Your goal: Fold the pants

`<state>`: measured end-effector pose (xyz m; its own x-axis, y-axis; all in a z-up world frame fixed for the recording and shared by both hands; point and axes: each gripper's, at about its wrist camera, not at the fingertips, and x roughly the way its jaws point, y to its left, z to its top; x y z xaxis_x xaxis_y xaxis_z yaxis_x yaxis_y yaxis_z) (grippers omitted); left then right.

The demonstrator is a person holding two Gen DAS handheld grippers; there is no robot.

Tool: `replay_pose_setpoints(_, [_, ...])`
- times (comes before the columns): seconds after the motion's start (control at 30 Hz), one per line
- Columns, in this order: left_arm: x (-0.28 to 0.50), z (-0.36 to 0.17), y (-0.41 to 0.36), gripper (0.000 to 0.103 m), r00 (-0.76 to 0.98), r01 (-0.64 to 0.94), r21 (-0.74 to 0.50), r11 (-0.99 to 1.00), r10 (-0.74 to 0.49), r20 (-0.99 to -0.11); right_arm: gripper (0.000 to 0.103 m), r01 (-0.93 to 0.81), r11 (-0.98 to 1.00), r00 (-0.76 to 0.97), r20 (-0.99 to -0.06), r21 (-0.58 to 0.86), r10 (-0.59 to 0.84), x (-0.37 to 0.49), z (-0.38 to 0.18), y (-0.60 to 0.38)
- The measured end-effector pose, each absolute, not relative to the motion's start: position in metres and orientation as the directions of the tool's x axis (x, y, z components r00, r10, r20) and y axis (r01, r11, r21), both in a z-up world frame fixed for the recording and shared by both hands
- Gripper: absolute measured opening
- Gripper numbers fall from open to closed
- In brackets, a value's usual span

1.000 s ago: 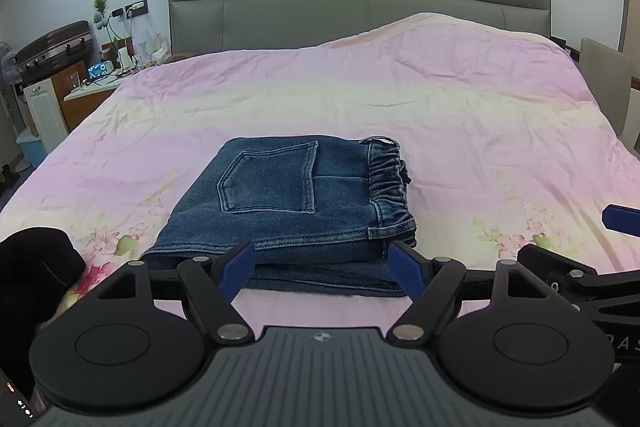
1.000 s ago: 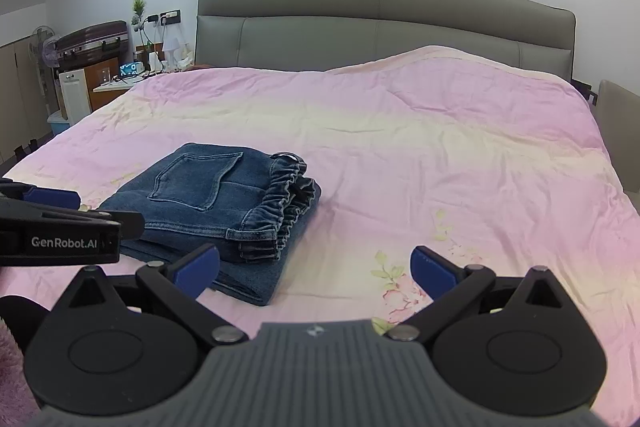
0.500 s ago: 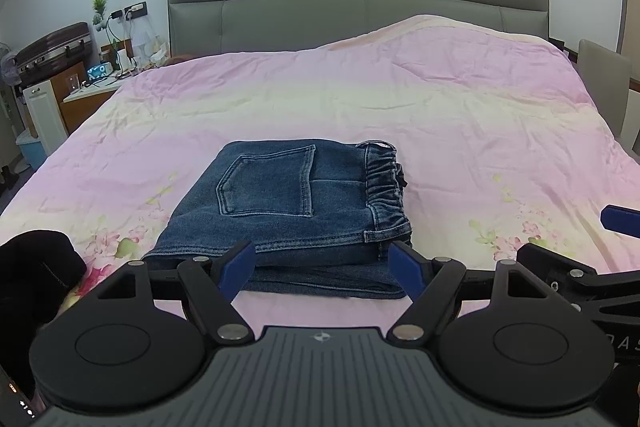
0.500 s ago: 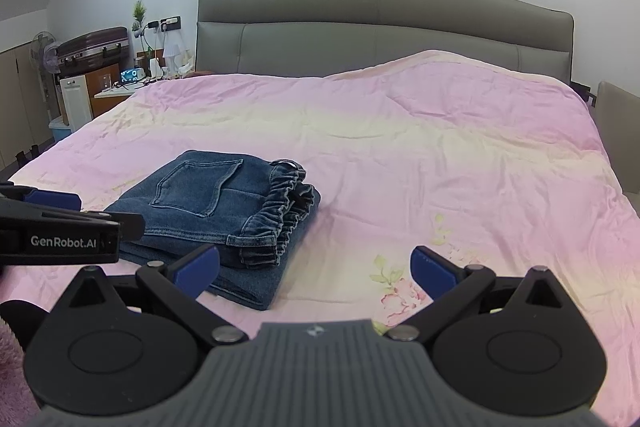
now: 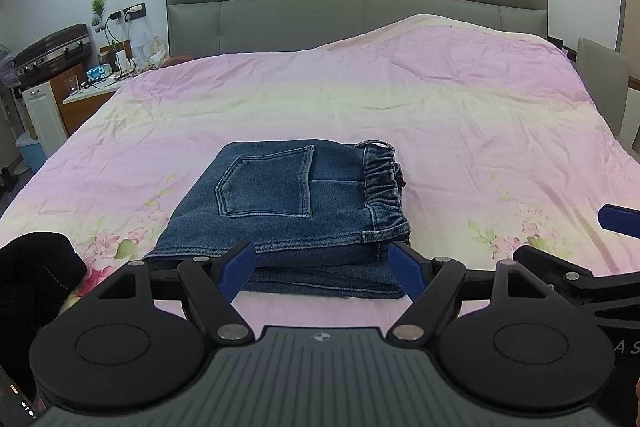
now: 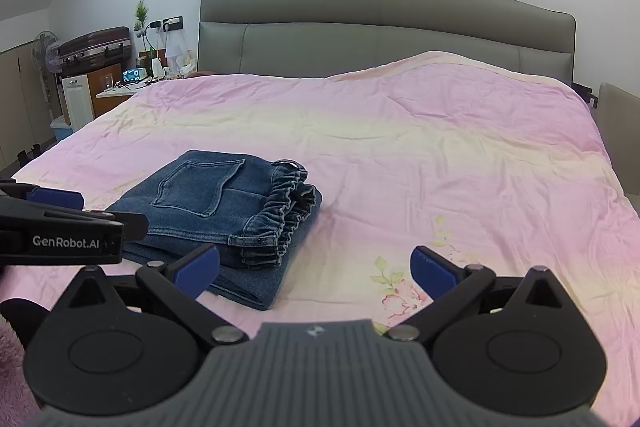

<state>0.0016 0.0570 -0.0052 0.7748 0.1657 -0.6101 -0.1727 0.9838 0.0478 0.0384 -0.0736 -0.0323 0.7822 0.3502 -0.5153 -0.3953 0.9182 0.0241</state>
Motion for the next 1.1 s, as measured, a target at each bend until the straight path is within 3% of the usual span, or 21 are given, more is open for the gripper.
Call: replay_pose_setpoints(1.1, [0.0001,-0.0061,0.0550,0.089,0.771,-0.170,0.044,0.984,0.161,-0.616,0.098,-0.397,0.918,0.788,-0.508,0.014,0.348,0.0369,-0.0321,-0.0748])
